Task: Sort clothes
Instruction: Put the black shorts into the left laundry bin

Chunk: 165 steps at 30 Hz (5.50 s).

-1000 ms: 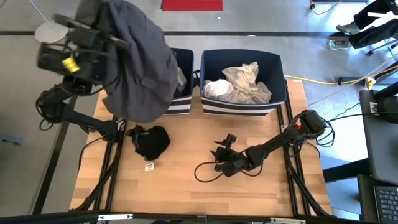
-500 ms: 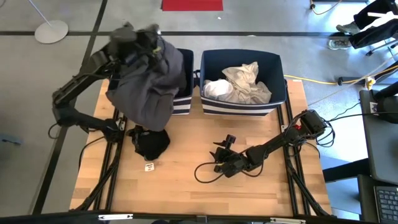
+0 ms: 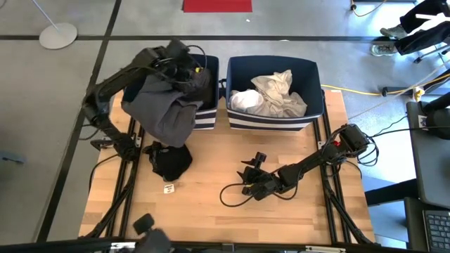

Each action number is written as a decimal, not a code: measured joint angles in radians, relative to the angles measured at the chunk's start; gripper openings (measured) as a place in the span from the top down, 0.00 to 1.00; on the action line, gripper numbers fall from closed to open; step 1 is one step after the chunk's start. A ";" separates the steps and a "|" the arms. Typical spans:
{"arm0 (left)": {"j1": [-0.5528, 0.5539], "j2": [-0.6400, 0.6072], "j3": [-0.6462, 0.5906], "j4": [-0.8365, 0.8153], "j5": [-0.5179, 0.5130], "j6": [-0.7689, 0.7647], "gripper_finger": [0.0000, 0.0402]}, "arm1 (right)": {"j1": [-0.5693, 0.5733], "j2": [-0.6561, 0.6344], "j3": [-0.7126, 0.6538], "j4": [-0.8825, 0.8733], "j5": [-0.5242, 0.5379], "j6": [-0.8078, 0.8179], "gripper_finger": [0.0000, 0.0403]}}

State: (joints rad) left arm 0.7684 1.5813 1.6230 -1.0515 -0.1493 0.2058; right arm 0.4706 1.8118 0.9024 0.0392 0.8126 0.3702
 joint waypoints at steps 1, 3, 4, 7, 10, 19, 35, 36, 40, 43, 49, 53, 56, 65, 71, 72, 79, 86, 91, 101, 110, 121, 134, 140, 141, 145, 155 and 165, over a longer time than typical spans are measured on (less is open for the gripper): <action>0.008 0.025 0.000 -0.013 0.029 -0.011 0.96 | 0.000 0.000 0.000 -0.001 -0.005 0.001 0.45; 0.019 0.071 0.000 -0.040 0.065 -0.025 0.96 | 0.000 0.000 0.000 -0.002 -0.017 0.002 0.45; 0.023 0.096 0.000 -0.049 0.073 -0.030 0.96 | 0.000 0.000 0.000 -0.002 -0.020 0.002 0.45; 0.031 0.165 0.001 -0.055 0.081 -0.035 0.94 | 0.000 0.000 0.000 -0.002 -0.020 0.002 0.45; 0.034 0.228 0.002 -0.044 0.091 -0.058 0.91 | 0.000 0.000 0.000 -0.002 -0.020 0.003 0.45; 0.039 0.333 0.003 0.026 0.095 -0.093 0.75 | 0.000 0.000 0.000 -0.005 -0.021 0.015 0.45; -0.008 0.041 0.218 -0.091 0.060 -0.128 0.65 | 0.000 0.000 -0.001 -0.006 -0.021 0.017 0.45; -0.021 0.009 0.222 -0.091 0.049 -0.128 0.65 | 0.000 0.000 -0.001 -0.006 -0.021 0.017 0.45; -0.090 -0.110 0.222 -0.119 0.035 -0.145 0.66 | 0.000 0.000 -0.001 -0.004 -0.021 0.017 0.45; -0.167 -0.180 0.222 -0.194 0.035 -0.189 0.66 | 0.000 0.000 -0.001 -0.003 -0.021 0.017 0.45; -0.372 -0.264 0.222 -0.368 0.034 -0.300 0.66 | 0.000 0.000 -0.001 -0.003 -0.021 0.017 0.45; -0.531 -0.310 0.198 -0.413 0.010 -0.423 0.66 | 0.000 0.000 -0.001 -0.002 -0.021 0.017 0.45; -0.653 -0.358 0.135 -0.415 -0.050 -0.518 0.66 | 0.000 0.000 -0.001 -0.002 -0.021 0.017 0.45; -0.962 -0.501 -0.134 -0.427 -0.176 -0.856 0.66 | 0.000 0.000 -0.001 -0.003 -0.021 0.017 0.45; -1.123 -0.532 -0.313 -0.424 -0.177 -1.041 0.66 | 0.000 0.000 -0.001 0.004 -0.021 0.018 0.45; -1.146 -0.532 -0.342 -0.420 -0.177 -1.066 0.66 | 0.000 0.000 -0.001 0.008 -0.021 0.018 0.45; -1.243 -0.531 -0.520 -0.266 -0.216 -1.116 0.66 | 0.000 0.000 -0.001 0.014 -0.021 0.018 0.45; -1.248 -0.534 -0.554 -0.195 -0.513 -1.024 0.66 | 0.000 0.000 -0.001 0.016 -0.021 0.018 0.45; -1.246 -0.546 -0.500 -0.182 -0.748 -0.919 0.66 | 0.000 0.000 -0.001 0.016 -0.021 0.018 0.45; -1.154 -0.588 -0.391 -0.184 -1.143 -0.691 0.66 | 0.000 0.000 -0.001 0.016 -0.020 0.017 0.45; -0.848 -0.647 -0.389 -0.128 -1.027 -0.581 0.66 | -0.005 0.000 -0.001 0.021 -0.010 -0.014 0.45; -0.445 -0.554 -0.389 0.204 -0.454 -0.292 0.66 | -0.032 0.000 -0.001 0.021 -0.028 -0.055 0.45; 0.020 -0.327 -0.389 0.296 -0.150 -0.203 0.66 | -0.032 0.000 -0.001 0.016 -0.047 -0.065 0.45; 0.092 -0.192 -0.390 0.241 -0.019 -0.224 0.66 | -0.032 0.000 0.000 0.016 -0.047 -0.065 0.45; 0.092 -0.173 -0.397 0.244 -0.007 -0.224 0.66 | -0.032 0.000 0.000 0.016 -0.047 -0.065 0.45; 0.092 -0.103 -0.442 0.271 0.013 -0.216 0.66 | -0.032 0.000 0.000 0.016 -0.047 -0.063 0.45; 0.092 -0.023 -0.522 0.370 0.017 -0.222 0.66 | -0.032 0.000 0.000 0.016 -0.047 -0.062 0.45; 0.092 -0.031 -0.520 0.383 0.016 -0.220 0.66 | -0.032 0.000 0.000 0.016 -0.048 -0.061 0.45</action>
State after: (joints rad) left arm 0.8600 1.5500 1.1026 -0.6682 -0.1335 -0.0143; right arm 0.4381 1.8118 0.9020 0.0547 0.7650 0.3088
